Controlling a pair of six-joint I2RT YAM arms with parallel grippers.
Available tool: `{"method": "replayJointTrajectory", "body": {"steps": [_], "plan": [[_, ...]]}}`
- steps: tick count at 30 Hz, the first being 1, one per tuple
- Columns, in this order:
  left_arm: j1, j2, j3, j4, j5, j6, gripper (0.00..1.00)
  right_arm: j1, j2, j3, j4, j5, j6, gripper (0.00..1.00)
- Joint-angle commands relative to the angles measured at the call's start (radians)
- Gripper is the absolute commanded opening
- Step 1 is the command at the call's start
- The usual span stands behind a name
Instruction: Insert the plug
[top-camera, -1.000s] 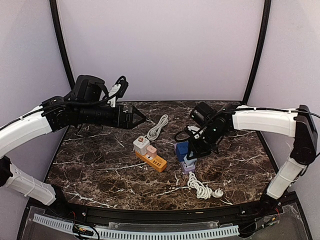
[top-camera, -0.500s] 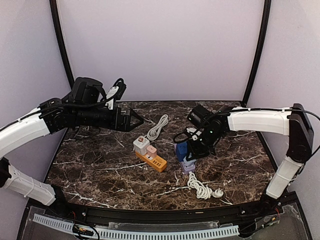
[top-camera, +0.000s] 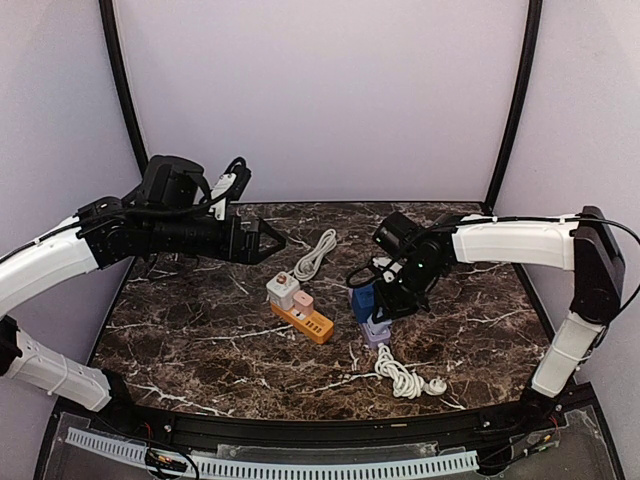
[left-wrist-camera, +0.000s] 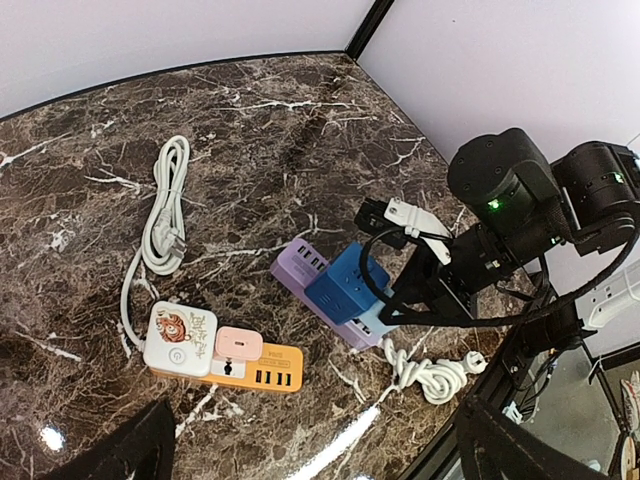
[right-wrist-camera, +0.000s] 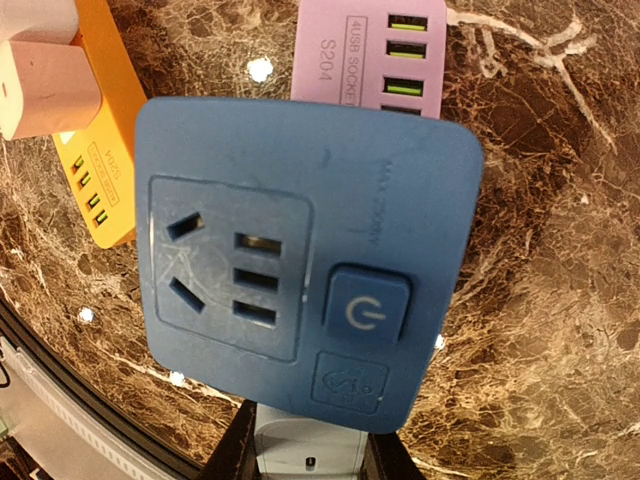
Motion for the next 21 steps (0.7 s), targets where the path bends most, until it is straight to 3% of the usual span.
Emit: {"method": "replayJointTrajectory", "body": {"steps": [1,21], "plan": [[0.005,-0.029,-0.017,-0.025,-0.013,0.017,0.99,0.009,0.015,-0.004,0.016,0.02,0.012,0.0],[0.005,-0.042,-0.021,-0.032,-0.026,0.015,0.99,0.022,0.061,0.066,-0.052,0.073,0.017,0.0]]}}
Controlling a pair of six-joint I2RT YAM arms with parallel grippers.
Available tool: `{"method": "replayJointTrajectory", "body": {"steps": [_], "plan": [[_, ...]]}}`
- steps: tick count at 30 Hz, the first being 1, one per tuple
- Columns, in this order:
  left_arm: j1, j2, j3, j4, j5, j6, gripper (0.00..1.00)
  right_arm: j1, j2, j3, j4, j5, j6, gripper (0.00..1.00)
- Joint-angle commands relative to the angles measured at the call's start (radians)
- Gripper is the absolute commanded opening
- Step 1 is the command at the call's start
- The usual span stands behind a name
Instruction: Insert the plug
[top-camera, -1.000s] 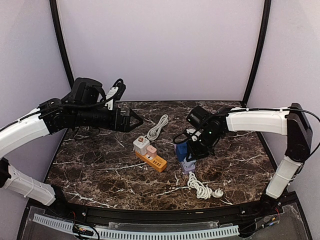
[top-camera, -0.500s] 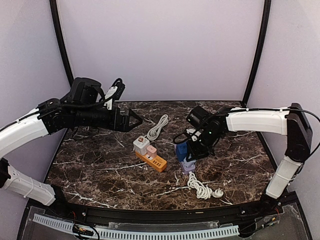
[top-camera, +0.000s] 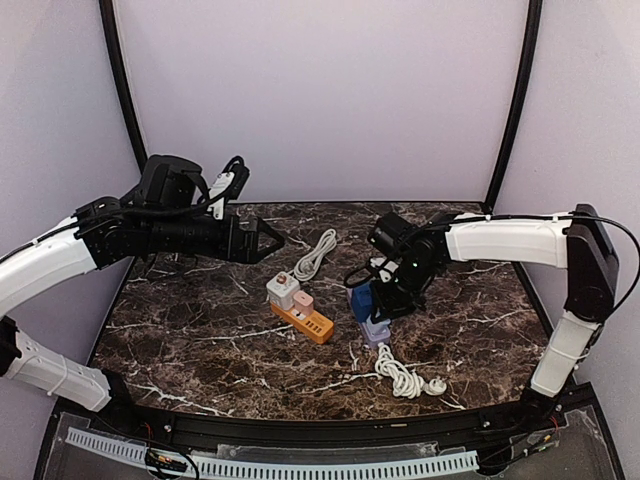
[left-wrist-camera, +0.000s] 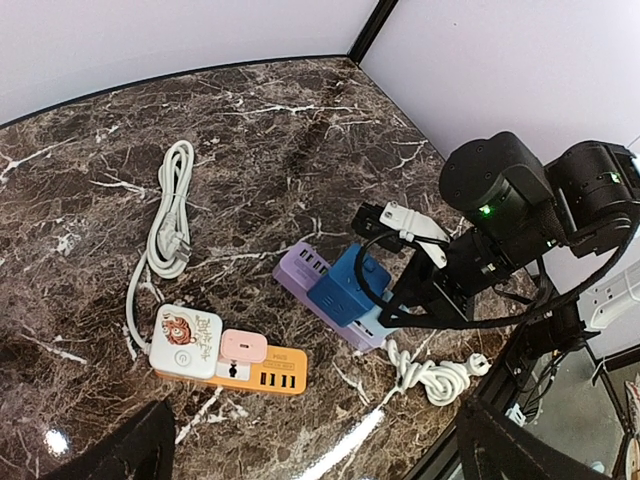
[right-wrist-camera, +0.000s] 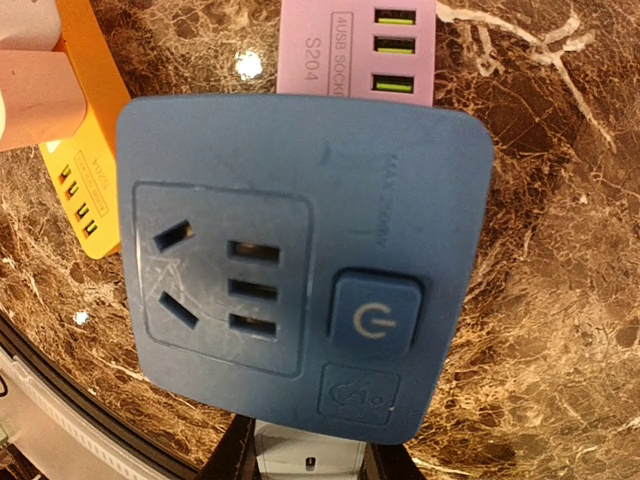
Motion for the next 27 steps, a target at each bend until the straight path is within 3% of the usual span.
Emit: {"method": "replayJointTrajectory", "body": {"steps": [1,27], "plan": [[0.006,-0.039,-0.022,-0.035,-0.015,0.006,0.99,0.016,0.029,0.031,-0.027,0.048,-0.002,0.0],[0.01,-0.001,0.018,-0.044,-0.008,0.052,0.99,0.098,0.111,0.167,-0.219,0.224,0.104,0.0]]}}
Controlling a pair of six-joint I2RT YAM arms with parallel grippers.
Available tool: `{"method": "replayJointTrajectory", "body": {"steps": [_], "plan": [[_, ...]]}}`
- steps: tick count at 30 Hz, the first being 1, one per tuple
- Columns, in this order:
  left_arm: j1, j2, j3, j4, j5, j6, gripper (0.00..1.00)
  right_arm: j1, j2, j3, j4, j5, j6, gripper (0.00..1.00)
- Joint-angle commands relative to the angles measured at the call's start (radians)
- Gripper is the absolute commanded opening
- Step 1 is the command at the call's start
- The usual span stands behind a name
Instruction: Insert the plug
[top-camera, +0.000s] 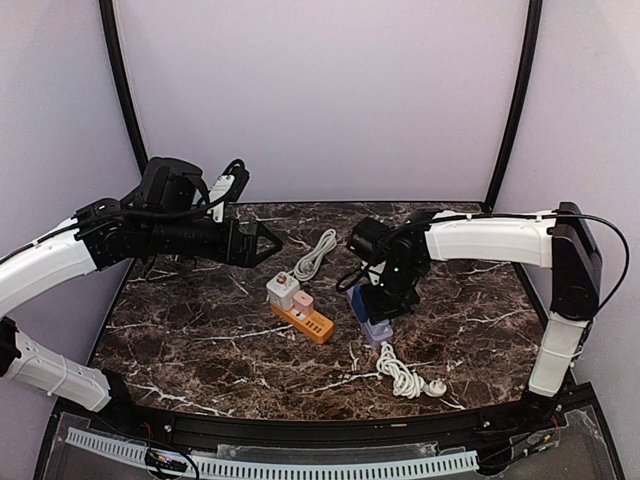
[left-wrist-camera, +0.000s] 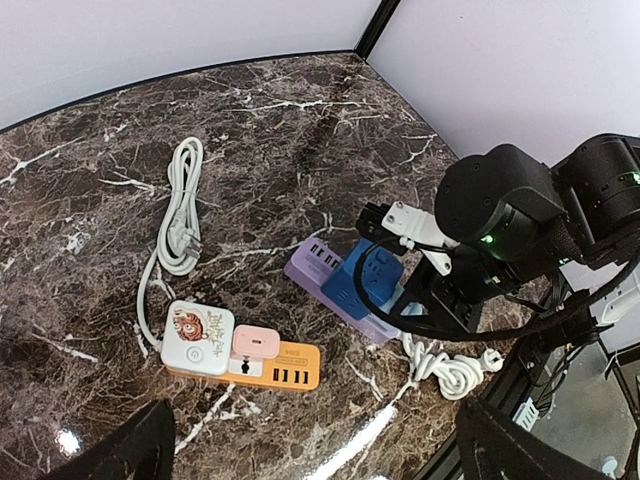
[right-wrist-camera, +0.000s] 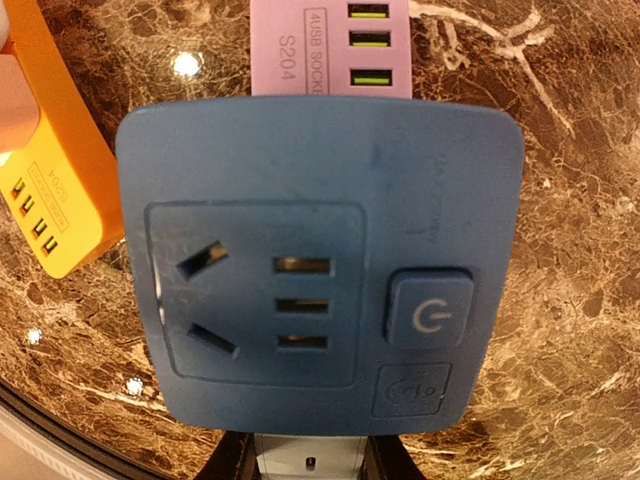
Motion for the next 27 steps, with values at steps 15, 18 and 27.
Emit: {"method": "replayJointTrajectory", "body": {"steps": [15,18,27], "plan": [[0.028,0.046,0.062,-0.047,0.038,0.06,0.99,0.053,0.075,0.066,-0.102,0.135,0.081,0.0],[0.033,0.047,0.063,-0.05,0.042,0.063,0.99,0.057,0.088,0.066,-0.106,0.143,0.091,0.0],[0.041,0.06,0.072,-0.053,0.048,0.07,0.99,0.059,0.127,0.086,-0.115,0.16,0.087,0.0]]}}
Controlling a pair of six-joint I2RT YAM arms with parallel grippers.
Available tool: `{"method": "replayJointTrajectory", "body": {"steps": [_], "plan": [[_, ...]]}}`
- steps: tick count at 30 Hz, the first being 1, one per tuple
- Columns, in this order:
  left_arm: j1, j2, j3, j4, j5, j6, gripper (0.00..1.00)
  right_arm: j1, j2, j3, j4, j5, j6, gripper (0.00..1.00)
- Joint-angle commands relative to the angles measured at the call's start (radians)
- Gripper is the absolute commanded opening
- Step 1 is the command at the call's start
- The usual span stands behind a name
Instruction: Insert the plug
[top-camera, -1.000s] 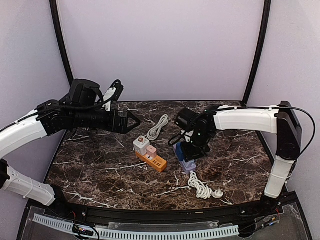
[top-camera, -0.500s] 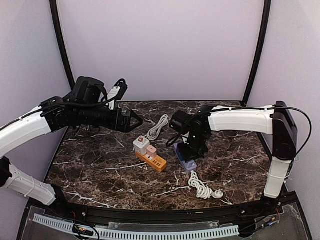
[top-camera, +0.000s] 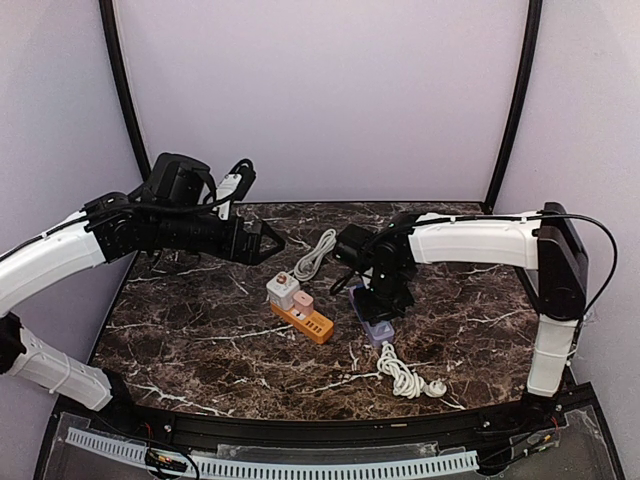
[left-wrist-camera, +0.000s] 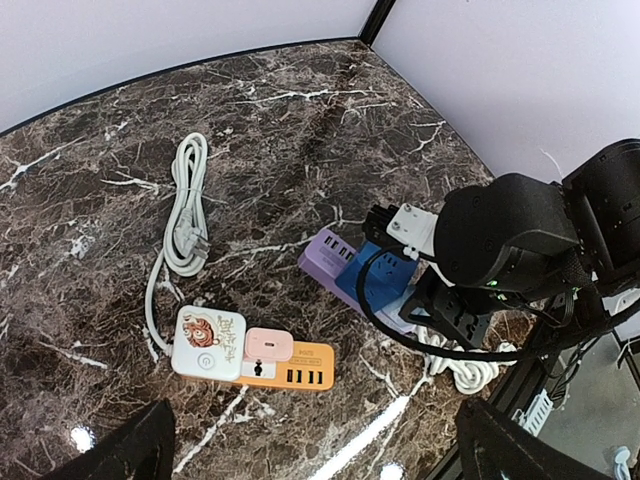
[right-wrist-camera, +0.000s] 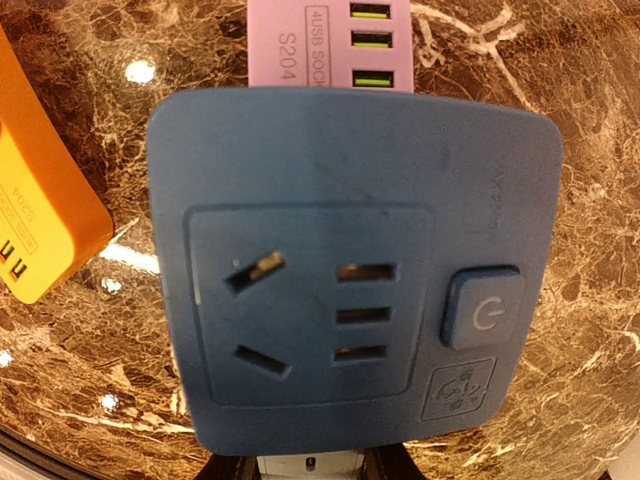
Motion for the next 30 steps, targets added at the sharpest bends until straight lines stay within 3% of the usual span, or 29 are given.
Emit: {"method": "replayJointTrajectory", "body": {"steps": [1,17,22,25,28,30], "plan": [[0.008,0.007,0.034,-0.032,0.009,0.02,0.99,0.008,0.055,0.002,-0.031,0.046,0.014,0.0],[0.017,0.049,0.079,-0.031,0.026,0.033,0.99,0.007,0.044,-0.016,-0.015,0.052,0.002,0.0],[0.017,0.055,0.083,-0.024,0.031,0.031,0.99,0.008,0.016,0.003,-0.032,0.059,0.006,0.13],[0.017,0.054,0.081,-0.019,0.031,0.027,0.99,0.007,-0.001,0.033,-0.059,0.074,0.012,0.26],[0.017,0.055,0.078,-0.009,0.032,0.024,0.99,0.007,-0.016,0.069,-0.083,0.081,0.013,0.58],[0.017,0.054,0.076,-0.003,0.032,0.023,0.99,0.007,-0.034,0.09,-0.096,0.086,0.013,0.84]]}}
